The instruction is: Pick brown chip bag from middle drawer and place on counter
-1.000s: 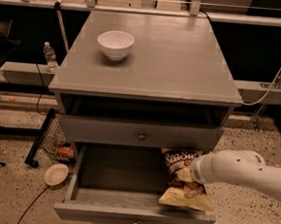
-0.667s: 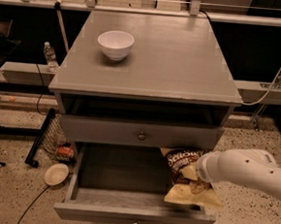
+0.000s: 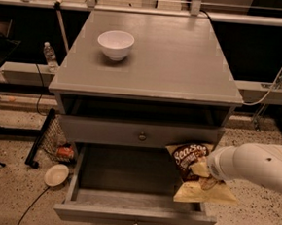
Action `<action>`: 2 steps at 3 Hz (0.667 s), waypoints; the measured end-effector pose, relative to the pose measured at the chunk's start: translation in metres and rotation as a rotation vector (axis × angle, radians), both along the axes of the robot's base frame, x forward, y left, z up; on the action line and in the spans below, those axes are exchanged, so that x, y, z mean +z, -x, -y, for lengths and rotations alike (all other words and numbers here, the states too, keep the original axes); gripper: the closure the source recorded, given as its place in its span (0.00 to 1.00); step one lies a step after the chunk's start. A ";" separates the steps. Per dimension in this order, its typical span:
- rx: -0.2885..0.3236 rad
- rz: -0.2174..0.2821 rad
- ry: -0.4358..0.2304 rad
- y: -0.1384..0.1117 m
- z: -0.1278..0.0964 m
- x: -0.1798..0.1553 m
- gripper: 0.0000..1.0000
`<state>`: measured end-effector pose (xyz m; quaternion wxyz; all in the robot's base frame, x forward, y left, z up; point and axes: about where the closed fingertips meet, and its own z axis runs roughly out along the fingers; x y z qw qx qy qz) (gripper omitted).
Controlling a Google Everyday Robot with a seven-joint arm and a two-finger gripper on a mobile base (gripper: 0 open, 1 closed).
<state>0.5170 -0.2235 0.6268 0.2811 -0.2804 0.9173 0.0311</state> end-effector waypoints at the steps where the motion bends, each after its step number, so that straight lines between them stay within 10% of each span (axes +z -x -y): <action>1: 0.021 -0.003 -0.001 0.019 0.008 0.024 1.00; 2: 0.064 0.016 0.022 0.039 0.009 0.055 1.00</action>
Offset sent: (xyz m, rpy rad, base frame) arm -0.0642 -0.0108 0.1013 -0.0592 -0.0535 0.1221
